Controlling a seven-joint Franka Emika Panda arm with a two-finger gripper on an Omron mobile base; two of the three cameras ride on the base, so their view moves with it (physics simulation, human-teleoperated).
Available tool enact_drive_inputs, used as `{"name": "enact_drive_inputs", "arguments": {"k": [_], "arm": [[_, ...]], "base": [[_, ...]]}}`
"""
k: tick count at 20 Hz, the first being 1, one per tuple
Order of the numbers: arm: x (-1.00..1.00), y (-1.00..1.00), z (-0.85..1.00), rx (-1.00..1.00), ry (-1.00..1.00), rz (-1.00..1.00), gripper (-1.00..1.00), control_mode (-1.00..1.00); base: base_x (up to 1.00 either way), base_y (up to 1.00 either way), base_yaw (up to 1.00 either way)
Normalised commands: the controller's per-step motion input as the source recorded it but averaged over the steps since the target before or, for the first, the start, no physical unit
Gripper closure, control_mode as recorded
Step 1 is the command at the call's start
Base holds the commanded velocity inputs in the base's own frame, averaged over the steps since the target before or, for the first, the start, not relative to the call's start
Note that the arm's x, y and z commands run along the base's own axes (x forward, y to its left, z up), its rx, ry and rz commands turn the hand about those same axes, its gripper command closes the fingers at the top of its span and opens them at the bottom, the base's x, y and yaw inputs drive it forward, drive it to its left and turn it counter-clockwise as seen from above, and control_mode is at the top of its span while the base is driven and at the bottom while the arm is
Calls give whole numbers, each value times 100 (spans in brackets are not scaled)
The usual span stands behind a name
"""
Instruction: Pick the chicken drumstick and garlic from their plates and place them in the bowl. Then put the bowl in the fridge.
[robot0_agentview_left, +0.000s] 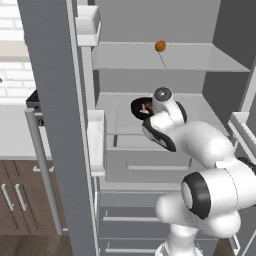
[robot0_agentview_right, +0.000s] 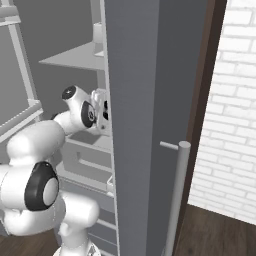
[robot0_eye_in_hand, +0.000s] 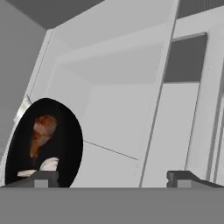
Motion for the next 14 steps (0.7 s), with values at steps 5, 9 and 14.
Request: {"name": "enact_drive_inputs", "arguments": {"k": [5,9,14], "arm": [[-99,2,73,0,0,4,-100,-100],[-100,0,48,0,0,12,-100,-100],[-100,0,56,-6,1,23,-100,-100]], "base": [[0,0,0],[0,0,0],[0,0,0]]}}
